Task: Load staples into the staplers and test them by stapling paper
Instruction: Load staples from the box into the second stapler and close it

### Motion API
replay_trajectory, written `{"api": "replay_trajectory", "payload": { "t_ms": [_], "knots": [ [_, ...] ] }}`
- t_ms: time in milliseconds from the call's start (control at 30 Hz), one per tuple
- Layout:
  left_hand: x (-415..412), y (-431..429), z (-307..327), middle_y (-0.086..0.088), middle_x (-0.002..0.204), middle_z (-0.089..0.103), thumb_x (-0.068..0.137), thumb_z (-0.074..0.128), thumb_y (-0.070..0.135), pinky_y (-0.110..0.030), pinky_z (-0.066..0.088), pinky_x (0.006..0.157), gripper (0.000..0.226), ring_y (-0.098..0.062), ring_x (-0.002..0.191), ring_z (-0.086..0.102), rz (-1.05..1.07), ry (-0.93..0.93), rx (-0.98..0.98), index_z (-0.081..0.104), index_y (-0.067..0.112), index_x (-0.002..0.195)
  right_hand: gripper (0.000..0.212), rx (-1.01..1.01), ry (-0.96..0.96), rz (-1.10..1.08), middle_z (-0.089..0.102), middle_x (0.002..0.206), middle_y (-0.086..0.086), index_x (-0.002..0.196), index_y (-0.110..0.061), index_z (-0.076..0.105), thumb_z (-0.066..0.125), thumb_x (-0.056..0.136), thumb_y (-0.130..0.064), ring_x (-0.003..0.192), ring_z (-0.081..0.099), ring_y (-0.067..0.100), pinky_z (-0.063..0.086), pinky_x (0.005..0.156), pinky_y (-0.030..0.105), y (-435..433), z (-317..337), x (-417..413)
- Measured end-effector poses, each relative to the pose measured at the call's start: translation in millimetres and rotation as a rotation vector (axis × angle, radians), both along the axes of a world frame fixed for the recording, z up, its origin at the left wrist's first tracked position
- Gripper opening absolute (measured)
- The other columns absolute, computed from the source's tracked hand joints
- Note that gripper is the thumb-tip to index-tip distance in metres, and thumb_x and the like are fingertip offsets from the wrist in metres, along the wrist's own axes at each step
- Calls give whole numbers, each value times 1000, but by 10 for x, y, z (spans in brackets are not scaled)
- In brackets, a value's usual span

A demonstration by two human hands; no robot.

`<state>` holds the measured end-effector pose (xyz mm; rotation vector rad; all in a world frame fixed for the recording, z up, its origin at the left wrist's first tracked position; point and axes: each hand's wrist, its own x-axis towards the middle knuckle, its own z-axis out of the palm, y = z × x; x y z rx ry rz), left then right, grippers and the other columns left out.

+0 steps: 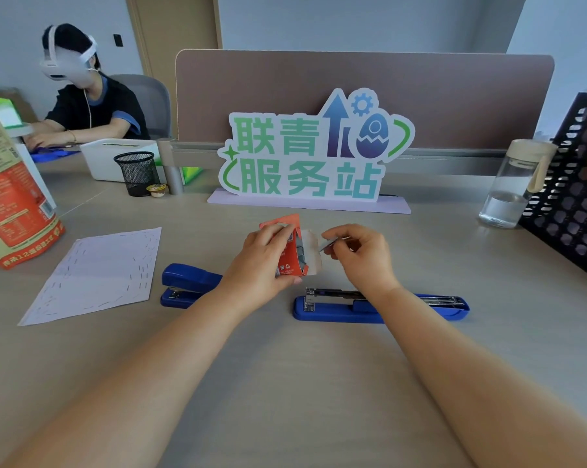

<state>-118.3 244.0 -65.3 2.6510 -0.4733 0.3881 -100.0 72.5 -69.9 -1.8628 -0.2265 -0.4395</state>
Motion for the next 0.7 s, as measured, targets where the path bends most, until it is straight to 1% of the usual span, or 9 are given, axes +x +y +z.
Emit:
{"api": "replay_trajectory", "payload": {
  "t_ms": [67, 133, 267, 333, 367, 433, 533, 600, 700],
  "knots": [
    [8, 11, -3, 1, 147, 25, 77, 70, 32, -37, 32, 106, 86, -24, 132, 26, 15, -8, 30, 18, 19, 144, 30, 6, 31, -45, 65, 85, 4, 82, -18, 66, 48, 84, 6, 69, 64, 3, 53, 73, 17, -22, -1, 16],
    [14, 20, -6, 1, 148, 25, 77, 70, 32, -39, 34, 106, 86, -24, 132, 25, 33, -5, 46, 18, 18, 144, 27, -18, 57, -58, 66, 85, 4, 83, -19, 66, 51, 83, 4, 78, 64, 11, 51, 71, 15, -31, 1, 26],
    [26, 24, -17, 1, 147, 25, 78, 69, 33, -40, 37, 105, 85, -25, 131, 26, 47, 6, 91, 17, 18, 144, 17, -18, 73, -39, 65, 83, -1, 88, -14, 70, 61, 81, -1, 75, 59, 6, 47, 62, 1, -25, 32, 19],
    [31, 21, -23, 1, 147, 25, 79, 68, 34, -40, 39, 104, 85, -25, 131, 25, 54, 19, 128, 16, 18, 144, 12, 23, 83, -17, 64, 77, -5, 84, -13, 71, 67, 78, -4, 70, 58, 4, 47, 62, 1, -36, 69, 3],
    [33, 22, -27, 1, 147, 25, 79, 67, 35, -40, 39, 104, 85, -25, 131, 25, 58, 28, 143, 16, 18, 144, 11, 47, 96, 11, 65, 75, -6, 80, -14, 71, 68, 78, -4, 69, 60, 4, 49, 64, 3, -45, 89, -7],
    [38, 23, -33, 1, 147, 25, 80, 66, 36, -41, 39, 104, 85, -25, 131, 25, 64, 40, 160, 14, 18, 145, 15, 71, 128, 78, 66, 72, -1, 76, -17, 68, 67, 79, -2, 63, 65, 4, 54, 65, 11, -60, 123, -30],
    [41, 26, -30, 0, 148, 24, 80, 66, 36, -41, 39, 105, 85, -25, 131, 25, 70, 39, 173, 14, 17, 145, 19, 65, 157, 148, 63, 68, 5, 87, -18, 65, 61, 83, 1, 52, 64, 1, 55, 59, 13, -73, 166, -61],
    [48, 25, -27, 0, 148, 24, 81, 65, 35, -41, 39, 104, 84, -26, 132, 24, 75, 41, 195, 13, 17, 145, 23, 9, 173, 181, 63, 69, 5, 93, -19, 65, 55, 87, 1, 51, 63, 2, 55, 58, 12, -93, 187, -83],
    [79, 21, -33, -1, 148, 25, 82, 63, 36, -44, 41, 103, 81, -28, 133, 24, 81, 74, 247, 15, 15, 144, 27, -40, 222, 227, 64, 73, 5, 94, -20, 67, 49, 91, 1, 54, 60, 5, 54, 60, 14, -147, 184, -135]
  ]
}}
